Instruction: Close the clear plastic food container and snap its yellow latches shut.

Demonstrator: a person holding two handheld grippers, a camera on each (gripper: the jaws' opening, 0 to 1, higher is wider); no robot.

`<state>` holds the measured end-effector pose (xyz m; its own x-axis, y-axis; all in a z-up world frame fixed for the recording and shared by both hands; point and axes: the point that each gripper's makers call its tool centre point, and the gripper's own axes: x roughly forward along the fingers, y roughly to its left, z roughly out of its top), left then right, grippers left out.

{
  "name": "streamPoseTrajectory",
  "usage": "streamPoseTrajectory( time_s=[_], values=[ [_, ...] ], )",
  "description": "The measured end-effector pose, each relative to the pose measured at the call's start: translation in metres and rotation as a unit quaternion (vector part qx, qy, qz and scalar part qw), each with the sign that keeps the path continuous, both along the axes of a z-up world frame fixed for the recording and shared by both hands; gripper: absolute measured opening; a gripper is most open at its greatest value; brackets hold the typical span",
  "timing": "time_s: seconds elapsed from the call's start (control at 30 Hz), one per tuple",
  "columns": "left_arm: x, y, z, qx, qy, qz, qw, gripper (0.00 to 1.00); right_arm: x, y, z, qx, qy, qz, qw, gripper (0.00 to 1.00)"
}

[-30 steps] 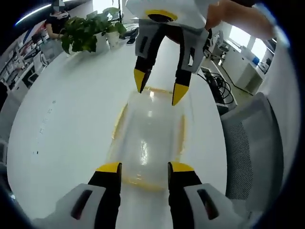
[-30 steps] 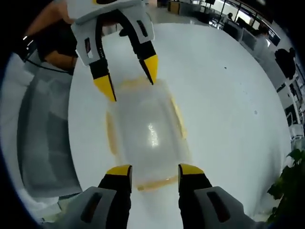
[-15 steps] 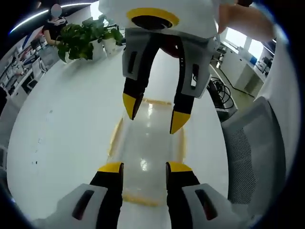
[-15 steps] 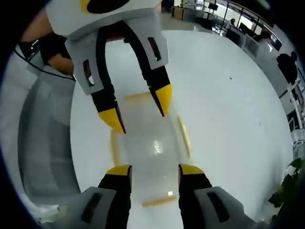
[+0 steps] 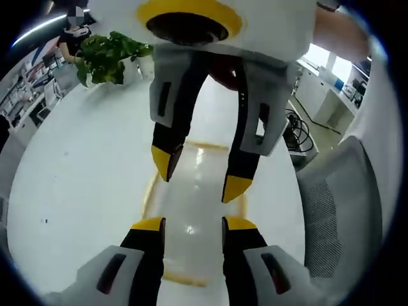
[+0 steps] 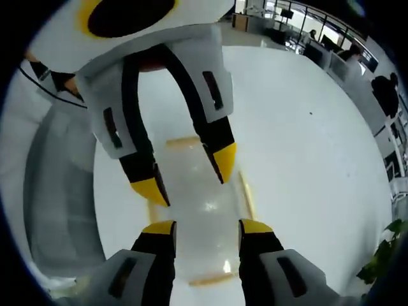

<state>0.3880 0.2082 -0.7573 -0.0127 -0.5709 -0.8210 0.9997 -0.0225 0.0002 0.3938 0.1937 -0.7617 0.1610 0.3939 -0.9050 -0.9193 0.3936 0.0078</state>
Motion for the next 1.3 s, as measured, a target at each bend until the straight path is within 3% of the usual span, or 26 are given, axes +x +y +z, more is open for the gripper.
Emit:
streamPoseTrajectory(
  time_s=[0.73,1.17,1.3],
  values=[
    [-0.024,0.000,-0.005,-0.008,-0.004,0.007,0.9999,0.37,0.026,0.002,0.002,0.005,-0.009,0.013,0.9999,0.39],
    [-0.027,-0.002,-0.006,-0.022,-0.027,0.004,0.9994,0.43,0.029,-0.001,-0.007,0.010,0.011,0.015,0.9998,0.40],
    [-0.029,-0.002,-0.008,-0.021,-0.046,0.001,0.9987,0.44,0.028,0.000,-0.007,0.016,0.019,0.019,0.9995,0.40]
  ],
)
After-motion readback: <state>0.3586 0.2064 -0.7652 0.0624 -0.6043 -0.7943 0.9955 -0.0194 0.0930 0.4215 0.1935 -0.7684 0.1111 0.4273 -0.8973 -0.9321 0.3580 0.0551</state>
